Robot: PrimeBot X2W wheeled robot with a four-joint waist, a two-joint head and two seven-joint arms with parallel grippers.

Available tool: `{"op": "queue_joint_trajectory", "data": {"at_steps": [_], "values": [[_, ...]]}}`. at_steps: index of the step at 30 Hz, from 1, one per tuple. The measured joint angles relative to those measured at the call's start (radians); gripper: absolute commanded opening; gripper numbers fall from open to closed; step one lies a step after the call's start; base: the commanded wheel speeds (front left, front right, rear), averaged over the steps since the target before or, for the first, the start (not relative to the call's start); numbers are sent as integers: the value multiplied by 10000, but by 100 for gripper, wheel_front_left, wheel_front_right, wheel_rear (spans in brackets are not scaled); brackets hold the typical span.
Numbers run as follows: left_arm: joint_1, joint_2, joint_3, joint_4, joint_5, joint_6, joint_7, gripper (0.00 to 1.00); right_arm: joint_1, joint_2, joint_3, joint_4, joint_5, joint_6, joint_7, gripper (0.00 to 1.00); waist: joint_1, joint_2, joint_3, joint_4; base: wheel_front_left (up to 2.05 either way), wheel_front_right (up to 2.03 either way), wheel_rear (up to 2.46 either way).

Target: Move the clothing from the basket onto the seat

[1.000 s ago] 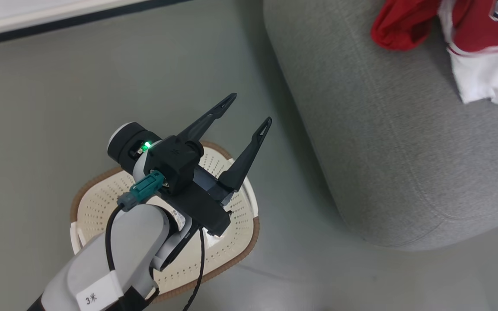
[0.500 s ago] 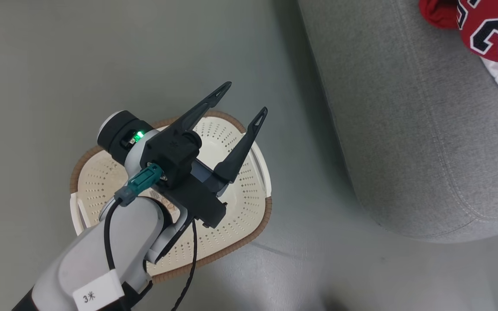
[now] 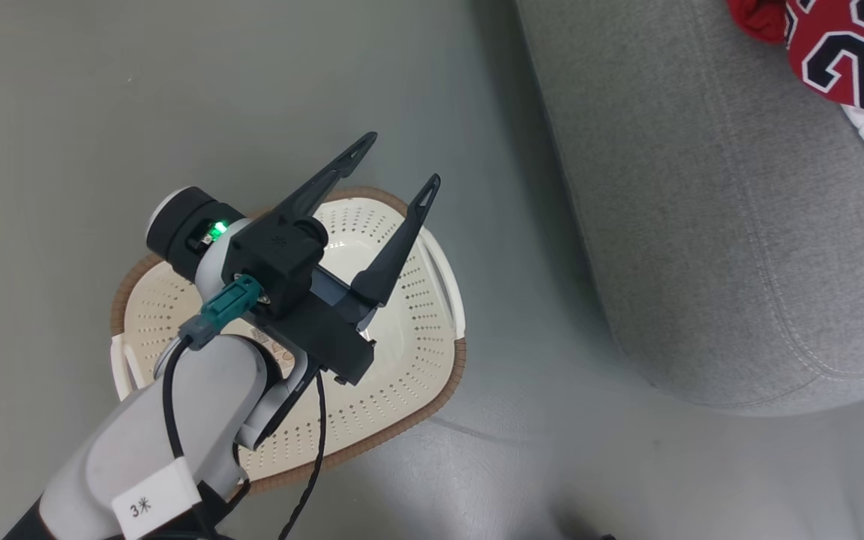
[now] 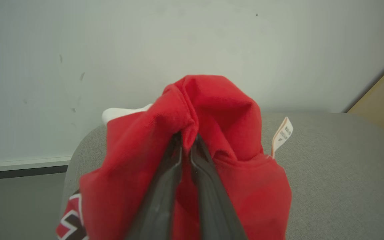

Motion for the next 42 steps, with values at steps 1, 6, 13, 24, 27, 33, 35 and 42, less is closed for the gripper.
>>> {"op": "queue_joint_trajectory", "data": {"at_steps": [1,6,13,24,27,33,35,42], "values": [[4,12,23,-2,-2,36,-36,100,72,71,-10,59,44,6,-4,100,0,0,-22,-42,0,0,0],[46,42,46,88,-15,36,-130,100,198,418,54,178,48,194,-92,100,-1,0,-151,-302,0,0,0],[233,-25,12,307,-79,17,-347,100,396,955,311,203,-17,399,-176,100,-1,-1,-514,-698,0,0,0],[594,-489,-71,1011,-460,-230,-780,100,1266,1016,658,240,-320,527,-182,100,-2,-2,-1572,-1001,0,0,0],[831,-591,-25,1185,-591,-228,-915,100,1642,1014,796,119,-493,581,-182,100,-2,-3,-1972,-1010,0,0,0],[1477,-823,184,1666,-815,-132,-1114,100,2763,1034,999,-282,-596,717,-184,100,-3,-3,-2944,-826,0,0,0],[1541,-861,213,1745,-832,-128,-1114,100,2952,1043,989,-374,-594,719,-184,100,-3,-3,-3079,-773,0,0,0],[2486,-1024,646,2253,-1269,140,-1231,100,4678,1072,729,-1074,-428,788,-211,100,-2,-3,-4111,-76,0,0,0]]}}
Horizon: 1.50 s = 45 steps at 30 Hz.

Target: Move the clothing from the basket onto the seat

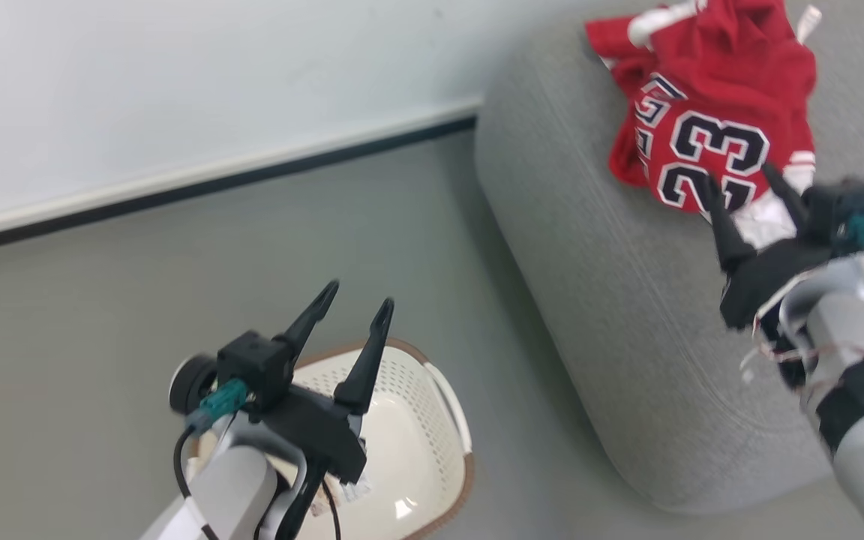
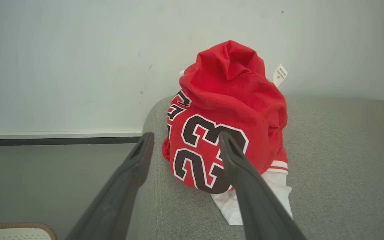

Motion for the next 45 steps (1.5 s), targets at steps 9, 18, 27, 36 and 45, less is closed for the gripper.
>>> {"op": "queue_joint_trajectory", "data": {"at_steps": [9,18,27,36,45], "values": [[1399,165,433,161,-69,481,-50,100,2296,31,-389,-1325,182,-472,0,100,0,0,-1082,1135,0,0,0],[2393,378,1057,-21,-65,792,-54,100,4227,230,-594,-3229,232,-1179,-2,100,0,1,-2008,2214,0,0,0],[3454,623,2065,-520,81,1039,-54,100,5664,537,-541,-5271,-88,-1735,-13,100,1,0,-2571,2874,0,0,0],[4294,616,2907,-1005,675,1051,-54,100,7031,596,-696,-6964,-295,-2029,-13,100,2,2,-2702,2995,0,0,0],[5143,291,4002,-1243,1313,1051,-54,100,8410,545,-1143,-8161,-589,-2128,-15,100,2,2,-2733,3024,0,0,0]]}}
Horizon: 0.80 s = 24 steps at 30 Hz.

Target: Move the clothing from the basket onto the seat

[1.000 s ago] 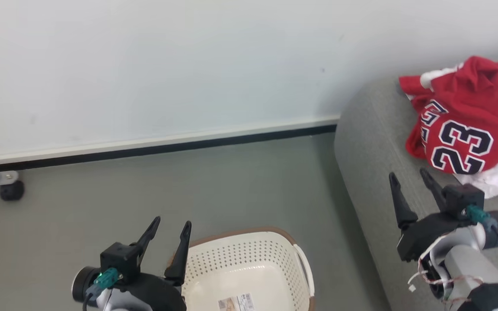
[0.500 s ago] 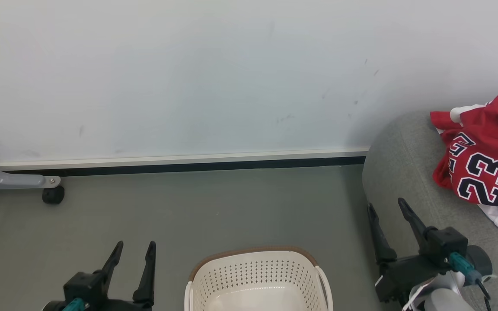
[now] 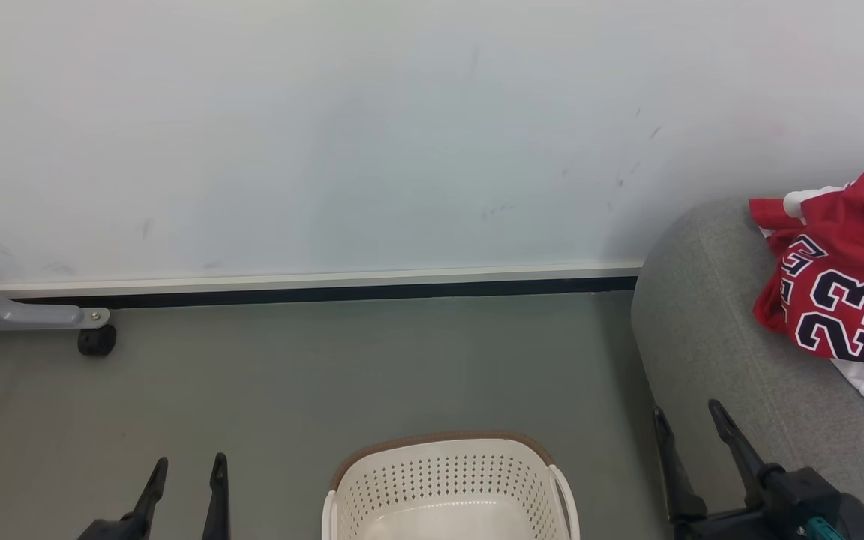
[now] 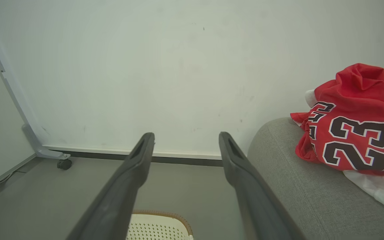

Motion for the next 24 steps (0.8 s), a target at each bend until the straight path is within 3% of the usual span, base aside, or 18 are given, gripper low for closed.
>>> {"op": "queue_joint_trajectory", "data": {"at_steps": [24], "values": [[792,-351,970,-777,1198,0,-2,100,1136,244,-999,-1271,-345,-90,0,100,0,0,60,-107,0,0,0]]}}
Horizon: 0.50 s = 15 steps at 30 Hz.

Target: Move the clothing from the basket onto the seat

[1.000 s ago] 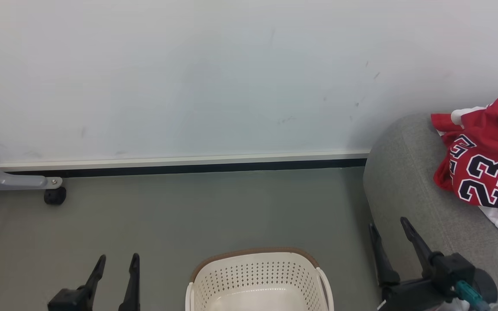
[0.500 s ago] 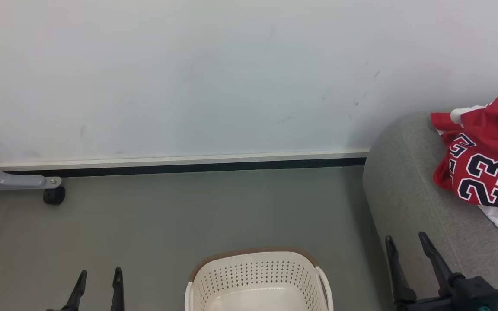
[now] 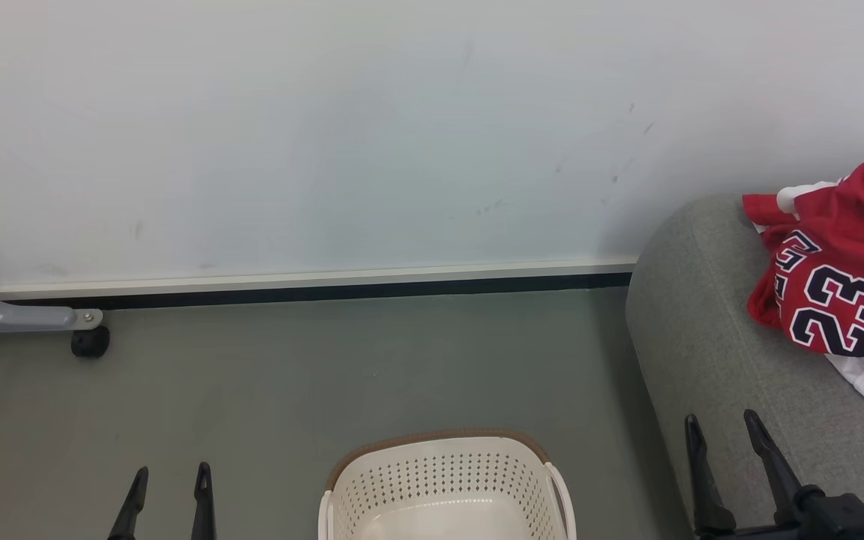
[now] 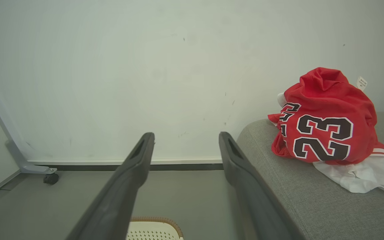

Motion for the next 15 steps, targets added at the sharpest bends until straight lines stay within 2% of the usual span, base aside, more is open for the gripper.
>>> {"op": "queue_joint_trajectory", "data": {"at_steps": [15], "values": [[165,-23,-4,-94,334,0,0,100,255,234,-259,-213,-278,-25,10,100,0,-1,-113,47,0,0,0]]}}
